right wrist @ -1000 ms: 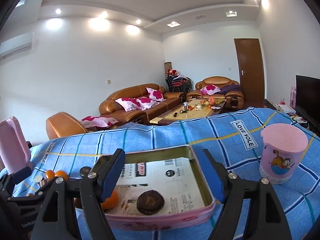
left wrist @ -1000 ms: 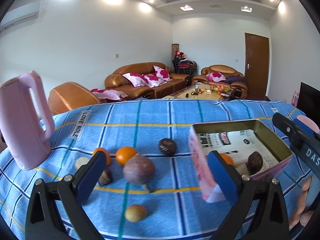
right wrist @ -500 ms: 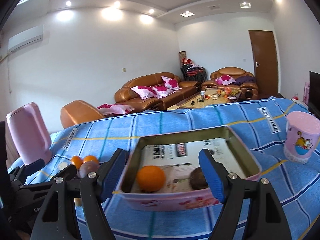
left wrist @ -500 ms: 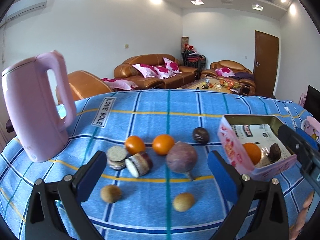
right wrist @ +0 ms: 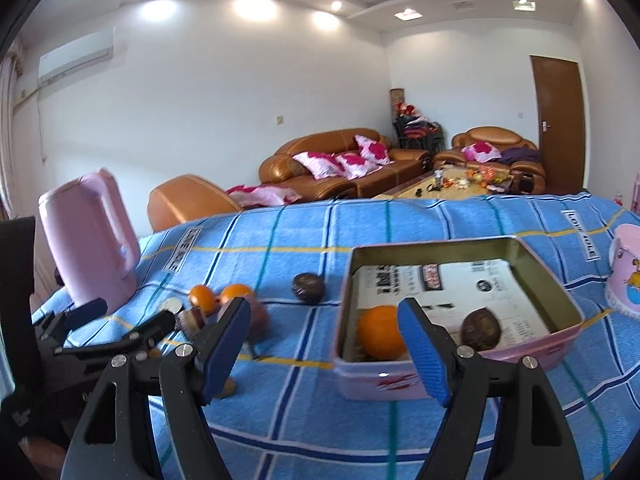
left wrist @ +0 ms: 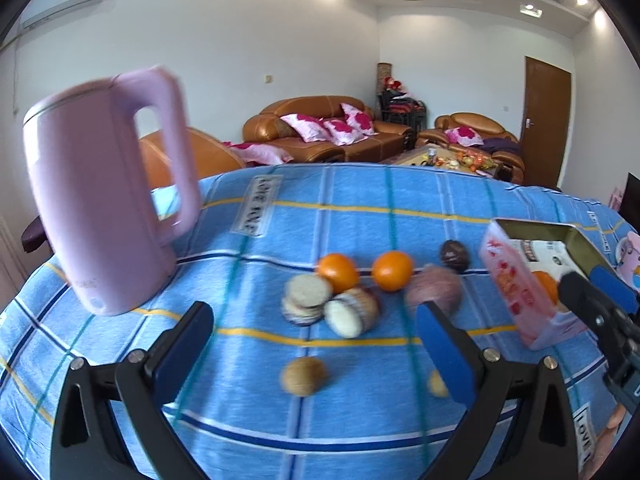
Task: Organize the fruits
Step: 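Grasp a brown kiwi on the tablecloth with the right gripper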
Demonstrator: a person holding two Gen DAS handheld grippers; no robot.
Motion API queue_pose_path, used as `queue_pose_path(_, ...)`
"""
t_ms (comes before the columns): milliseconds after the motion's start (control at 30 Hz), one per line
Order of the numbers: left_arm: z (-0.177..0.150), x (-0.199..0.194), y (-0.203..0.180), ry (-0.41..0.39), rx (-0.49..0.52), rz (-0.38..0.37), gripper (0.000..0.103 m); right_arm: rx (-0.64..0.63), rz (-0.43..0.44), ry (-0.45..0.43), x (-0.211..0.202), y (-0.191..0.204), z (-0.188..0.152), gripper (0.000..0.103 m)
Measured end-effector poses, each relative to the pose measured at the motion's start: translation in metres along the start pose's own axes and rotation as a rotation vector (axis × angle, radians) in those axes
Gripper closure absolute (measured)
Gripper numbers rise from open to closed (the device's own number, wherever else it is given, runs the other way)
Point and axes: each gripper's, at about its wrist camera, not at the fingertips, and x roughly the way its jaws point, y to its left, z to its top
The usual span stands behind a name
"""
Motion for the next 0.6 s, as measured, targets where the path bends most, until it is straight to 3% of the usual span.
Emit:
queue_pose_path(300,-0.004,0.014,0.063,0.067,-0.082,0.064,0.0,-0.115,0.118,0.178,0.027,0.049,-0.012,0.026)
queue_pose_path(400,-0.004,0.019,0.077,0.087,-0.097,0.075,0.0,-0.177,0.12,0.237,0.039,0.068,-0.016,0.026)
queue_pose_path(600,-0.005,0.022,0.086,0.108,-0.118,0.061,0.0,-0.167,0.135,0.376,0.066,0.076,-0.025,0.051)
